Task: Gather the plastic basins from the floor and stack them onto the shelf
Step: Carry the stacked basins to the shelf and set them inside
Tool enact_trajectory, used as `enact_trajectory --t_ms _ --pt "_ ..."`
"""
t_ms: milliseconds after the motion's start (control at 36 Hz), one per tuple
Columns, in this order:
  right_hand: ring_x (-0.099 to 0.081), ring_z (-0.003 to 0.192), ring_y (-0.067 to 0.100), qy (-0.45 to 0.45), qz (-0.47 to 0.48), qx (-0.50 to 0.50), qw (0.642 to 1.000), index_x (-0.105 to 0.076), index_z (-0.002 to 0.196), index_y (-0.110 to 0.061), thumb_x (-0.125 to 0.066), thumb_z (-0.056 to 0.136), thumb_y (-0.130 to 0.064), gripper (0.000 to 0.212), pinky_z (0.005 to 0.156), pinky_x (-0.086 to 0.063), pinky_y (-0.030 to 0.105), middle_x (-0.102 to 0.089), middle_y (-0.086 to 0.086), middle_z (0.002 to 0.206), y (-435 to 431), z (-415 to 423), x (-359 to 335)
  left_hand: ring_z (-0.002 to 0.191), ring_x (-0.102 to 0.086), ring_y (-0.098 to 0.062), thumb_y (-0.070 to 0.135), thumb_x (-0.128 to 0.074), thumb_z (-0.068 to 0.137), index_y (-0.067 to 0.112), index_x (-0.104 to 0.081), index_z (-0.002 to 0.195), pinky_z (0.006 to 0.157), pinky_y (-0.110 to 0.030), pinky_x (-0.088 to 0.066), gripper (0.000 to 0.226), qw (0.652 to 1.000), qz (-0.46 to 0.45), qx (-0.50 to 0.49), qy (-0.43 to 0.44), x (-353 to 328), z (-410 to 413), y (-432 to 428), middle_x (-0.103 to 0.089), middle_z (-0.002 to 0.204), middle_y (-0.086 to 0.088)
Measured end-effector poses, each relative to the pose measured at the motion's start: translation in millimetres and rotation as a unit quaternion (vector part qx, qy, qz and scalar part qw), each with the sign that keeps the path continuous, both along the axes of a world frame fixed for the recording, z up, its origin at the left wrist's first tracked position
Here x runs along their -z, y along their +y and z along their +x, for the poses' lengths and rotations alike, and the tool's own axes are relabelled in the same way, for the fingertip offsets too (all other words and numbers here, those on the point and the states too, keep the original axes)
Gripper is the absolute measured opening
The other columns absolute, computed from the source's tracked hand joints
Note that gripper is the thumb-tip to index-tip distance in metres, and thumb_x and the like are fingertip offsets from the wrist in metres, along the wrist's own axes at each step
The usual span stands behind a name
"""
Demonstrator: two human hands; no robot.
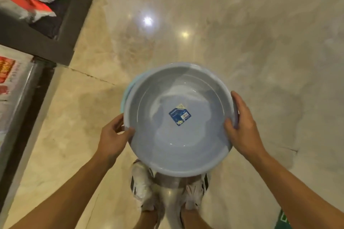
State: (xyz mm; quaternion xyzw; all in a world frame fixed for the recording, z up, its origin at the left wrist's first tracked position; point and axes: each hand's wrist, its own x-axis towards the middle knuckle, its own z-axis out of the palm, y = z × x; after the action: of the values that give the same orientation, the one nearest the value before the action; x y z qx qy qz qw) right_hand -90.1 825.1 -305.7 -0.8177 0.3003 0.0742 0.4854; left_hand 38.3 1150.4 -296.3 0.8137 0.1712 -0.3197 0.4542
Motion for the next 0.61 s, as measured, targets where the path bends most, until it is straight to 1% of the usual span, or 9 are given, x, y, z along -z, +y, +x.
enact_trajectory --t_ms 56,111,167,222,306,417,528,583,611 --pt "-0.034 0.135 -0.005 0.0 -0.025 -0.004 1.0 -0.028 0.157 -0.027 -0.056 0.098 -0.013 0.067 0.109 -0.03 0.019 -0.037 -0.019 0.148 1.2 4.4 5.8 0.104 -0.068 -0.019 -0.004 -0.068 0.084 0.032 -0.065 0.121 0.089 -0.047 -0.057 0.052 1.0 -0.004 -0.008 0.0 13.0 -1.5 2.7 -0.071 0.117 0.009" --pt "-0.033 0.13 -0.015 -0.005 -0.037 -0.007 0.999 -0.03 0.156 -0.03 -0.056 0.098 -0.012 0.067 0.103 -0.027 0.007 -0.039 -0.023 0.144 2.8 7.2 9.0 0.106 -0.068 -0.022 -0.005 -0.067 0.084 0.027 -0.065 0.125 0.09 -0.05 -0.057 0.052 1.0 -0.007 -0.017 -0.001 21.4 -3.1 6.9 -0.071 0.118 0.005" --pt "-0.032 0.128 -0.019 -0.007 -0.034 -0.013 0.999 -0.03 0.156 -0.033 -0.055 0.099 -0.016 0.065 0.101 -0.029 0.004 -0.038 -0.031 0.141 5.2 9.0 10.2 0.106 -0.068 -0.022 -0.006 -0.066 0.084 0.028 -0.066 0.123 0.091 -0.052 -0.056 0.052 1.0 -0.005 -0.027 -0.002 25.7 -5.3 12.7 -0.072 0.118 0.005" --pt "-0.032 0.129 -0.018 -0.008 -0.036 -0.027 0.999 -0.029 0.157 -0.032 -0.055 0.1 -0.015 0.064 0.103 -0.03 0.008 -0.035 -0.036 0.143 7.5 9.4 12.5 0.107 -0.068 -0.022 -0.006 -0.066 0.083 0.03 -0.067 0.122 0.09 -0.052 -0.056 0.053 0.999 -0.002 -0.035 -0.006 26.2 -7.3 18.2 -0.072 0.117 0.007" --pt "-0.03 0.13 -0.019 -0.003 -0.036 -0.045 0.998 -0.026 0.158 -0.033 -0.054 0.1 -0.015 0.067 0.106 -0.029 0.011 -0.032 -0.038 0.145 9.9 11.8 19.3 0.108 -0.067 -0.02 -0.004 -0.068 0.083 0.036 -0.066 0.119 0.091 -0.052 -0.056 0.054 0.999 0.009 -0.041 -0.012 24.6 -6.4 23.0 -0.071 0.117 0.009" --pt "-0.038 0.132 -0.002 0.011 -0.031 -0.059 0.998 -0.023 0.158 -0.036 -0.055 0.1 -0.017 0.069 0.11 -0.038 0.03 -0.035 -0.027 0.149 11.2 20.4 36.3 0.108 -0.066 -0.018 -0.002 -0.069 0.084 0.04 -0.063 0.117 0.092 -0.052 -0.055 0.054 0.999 0.018 -0.035 -0.016 26.4 0.6 23.0 -0.07 0.118 0.013" --pt "-0.043 0.137 0.012 0.017 -0.03 -0.074 0.997 -0.021 0.159 -0.032 -0.057 0.1 -0.018 0.07 0.112 -0.04 0.039 -0.038 -0.02 0.152 13.3 25.7 56.4 0.106 -0.065 -0.018 0.0 -0.07 0.084 0.043 -0.061 0.116 0.089 -0.05 -0.056 0.054 0.999 0.029 -0.029 -0.026 35.9 7.5 19.9 -0.069 0.117 0.013" --pt "-0.049 0.131 0.02 0.016 -0.034 -0.082 0.996 -0.02 0.159 -0.032 -0.058 0.1 -0.02 0.071 0.109 -0.044 0.044 -0.046 -0.016 0.145 14.9 25.8 67.9 0.107 -0.064 -0.022 0.001 -0.07 0.085 0.042 -0.061 0.118 0.089 -0.05 -0.056 0.053 0.998 0.04 -0.028 -0.034 43.1 10.1 18.9 -0.068 0.118 0.009" --pt "-0.053 0.124 0.022 0.017 -0.036 -0.082 0.996 -0.02 0.159 -0.033 -0.058 0.1 -0.021 0.071 0.105 -0.047 0.047 -0.052 -0.01 0.141 15.6 26.6 73.4 0.107 -0.062 -0.024 0.002 -0.069 0.086 0.039 -0.061 0.12 0.089 -0.051 -0.055 0.051 0.998 0.046 -0.029 -0.036 46.7 11.3 18.6 -0.067 0.118 0.008"
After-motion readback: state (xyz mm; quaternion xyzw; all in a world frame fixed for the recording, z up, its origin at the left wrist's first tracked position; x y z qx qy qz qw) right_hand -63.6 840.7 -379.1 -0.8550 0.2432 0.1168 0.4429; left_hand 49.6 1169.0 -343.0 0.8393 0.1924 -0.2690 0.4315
